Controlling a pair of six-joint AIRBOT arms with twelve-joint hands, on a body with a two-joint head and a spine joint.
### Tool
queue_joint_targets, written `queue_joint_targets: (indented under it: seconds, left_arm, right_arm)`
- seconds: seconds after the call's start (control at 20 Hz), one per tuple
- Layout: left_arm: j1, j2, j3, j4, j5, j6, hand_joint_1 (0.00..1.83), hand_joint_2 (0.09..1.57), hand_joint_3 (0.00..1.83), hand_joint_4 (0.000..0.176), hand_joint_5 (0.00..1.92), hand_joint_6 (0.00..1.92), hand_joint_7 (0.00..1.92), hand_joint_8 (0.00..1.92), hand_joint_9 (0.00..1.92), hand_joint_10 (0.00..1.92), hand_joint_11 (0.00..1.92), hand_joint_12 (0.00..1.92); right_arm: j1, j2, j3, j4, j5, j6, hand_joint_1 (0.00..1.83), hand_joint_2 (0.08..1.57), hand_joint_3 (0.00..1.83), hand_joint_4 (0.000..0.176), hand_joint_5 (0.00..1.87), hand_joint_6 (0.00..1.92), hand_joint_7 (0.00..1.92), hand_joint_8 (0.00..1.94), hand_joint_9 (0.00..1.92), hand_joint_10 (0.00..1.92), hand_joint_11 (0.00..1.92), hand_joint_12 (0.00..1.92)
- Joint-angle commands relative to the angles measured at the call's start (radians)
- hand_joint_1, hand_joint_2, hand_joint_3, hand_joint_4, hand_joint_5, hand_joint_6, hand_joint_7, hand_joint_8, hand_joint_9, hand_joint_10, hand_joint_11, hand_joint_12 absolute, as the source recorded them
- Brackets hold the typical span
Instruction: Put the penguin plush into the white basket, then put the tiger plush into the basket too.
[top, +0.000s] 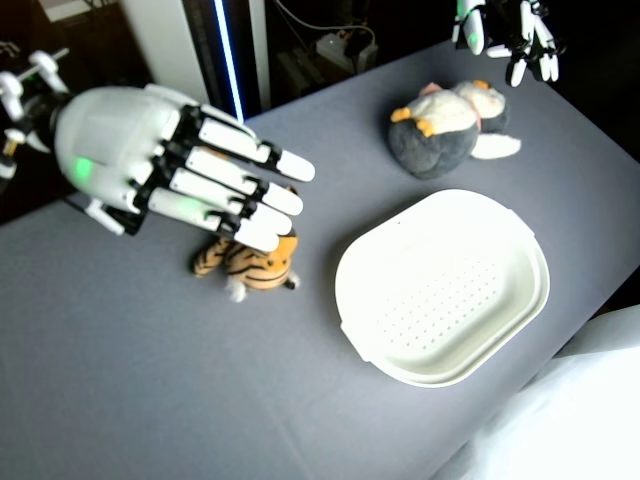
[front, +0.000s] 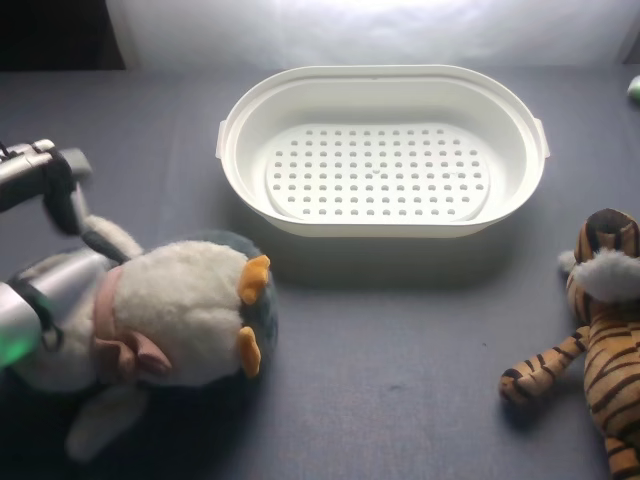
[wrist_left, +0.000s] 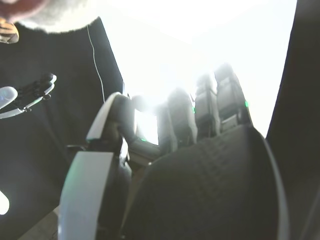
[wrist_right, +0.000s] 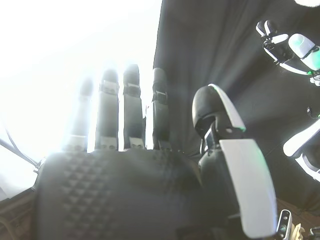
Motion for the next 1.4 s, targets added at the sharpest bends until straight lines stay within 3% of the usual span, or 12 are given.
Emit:
queue_joint_targets:
  seconds: [0.0,0.2,0.3,0.45,0.65,0.7,0.85,0.95,1.05,1.25,1.3,1.35]
  left_arm:
    - [-0.009,-0.004,0.002,0.018,-0.12,-0.004,0.62,1.16,0.02,0.036,0.34,0.01,0.21,0.01,0.17,0.03,0.0,0.51]
    - [-0.009,-0.005,0.002,0.02,-0.119,-0.004,0.68,1.13,0.0,0.029,0.34,0.0,0.2,0.0,0.16,0.0,0.0,0.4]
    - [-0.009,-0.004,0.009,0.02,-0.095,-0.004,0.8,0.95,0.0,0.099,0.2,0.0,0.09,0.0,0.08,0.0,0.0,0.24]
    - [-0.01,-0.001,0.024,-0.003,-0.023,-0.004,0.84,0.77,0.0,0.159,0.0,0.0,0.0,0.0,0.0,0.0,0.0,0.0]
    - [-0.016,0.028,0.028,-0.042,0.083,-0.004,0.94,0.67,0.0,0.15,0.0,0.0,0.0,0.0,0.0,0.0,0.0,0.0]
    - [-0.017,0.035,0.034,-0.067,0.13,-0.004,0.94,0.65,0.0,0.101,0.0,0.0,0.0,0.0,0.0,0.0,0.0,0.0]
    - [-0.018,0.036,0.048,-0.099,0.205,-0.004,0.92,0.6,0.0,0.139,0.0,0.0,0.02,0.01,0.07,0.02,0.01,0.3]
    - [-0.026,0.035,0.05,-0.13,0.243,-0.004,0.93,0.6,0.02,0.128,0.0,0.0,0.05,0.01,0.11,0.01,0.0,0.48]
    - [-0.041,0.035,0.05,-0.135,0.279,-0.004,0.84,0.62,0.01,0.171,0.0,0.0,0.07,0.0,0.14,0.01,0.0,0.44]
    - [-0.134,0.017,0.058,-0.135,0.411,-0.004,0.68,0.68,0.01,0.176,0.0,0.0,0.03,0.0,0.08,0.0,0.0,0.29]
    - [-0.182,0.0,0.065,-0.138,0.462,0.978,0.63,0.69,0.01,0.176,0.0,0.0,0.0,0.0,0.04,0.0,0.0,0.2]
    - [-0.209,-0.01,0.068,-0.139,0.492,1.022,0.58,0.71,0.02,0.176,0.0,0.0,0.0,0.0,0.04,0.0,0.01,0.19]
  right_arm:
    - [0.007,-0.001,0.006,0.012,0.117,0.007,0.86,1.14,0.01,0.008,0.2,0.01,0.14,0.01,0.11,0.02,0.0,0.39]
    - [0.004,-0.004,0.005,0.012,0.106,0.007,0.82,1.17,0.0,0.004,0.22,0.0,0.16,0.0,0.15,0.0,0.0,0.45]
    - [0.003,-0.005,0.005,0.012,0.103,0.007,0.79,1.17,0.0,0.016,0.22,0.0,0.17,0.0,0.17,0.01,0.0,0.47]
    - [0.003,-0.006,0.005,0.011,0.1,0.008,0.78,1.17,0.0,0.033,0.22,0.0,0.17,0.0,0.16,0.0,0.0,0.47]
    - [0.003,-0.007,0.006,0.007,0.094,0.01,0.74,1.18,0.0,0.038,0.21,0.0,0.17,0.0,0.16,0.01,0.0,0.41]
    - [0.003,-0.008,0.006,0.007,0.093,0.01,0.75,1.18,0.0,0.04,0.22,0.0,0.17,0.0,0.17,0.01,0.0,0.41]
    - [0.002,-0.009,0.005,0.005,0.081,0.013,0.72,1.18,0.0,0.047,0.22,0.0,0.17,0.0,0.17,0.01,0.02,0.41]
    - [0.003,-0.011,0.007,-0.005,0.067,0.014,0.7,1.18,0.0,0.04,0.22,0.0,0.17,0.0,0.17,0.01,0.03,0.41]
    - [0.004,-0.013,0.007,-0.012,0.06,0.014,0.7,1.18,0.0,0.03,0.23,0.0,0.18,0.0,0.18,0.01,0.05,0.4]
    - [0.005,-0.015,0.008,-0.019,0.049,0.015,0.68,1.17,0.0,0.017,0.26,0.0,0.2,0.0,0.21,0.0,0.15,0.21]
    - [0.004,-0.015,0.008,-0.02,0.047,0.017,0.67,1.17,0.0,0.011,0.26,0.0,0.21,0.0,0.22,0.0,0.19,0.16]
    - [0.003,-0.015,0.008,-0.021,0.047,0.018,0.65,1.17,0.0,0.021,0.26,0.0,0.2,0.0,0.21,0.0,0.18,0.14]
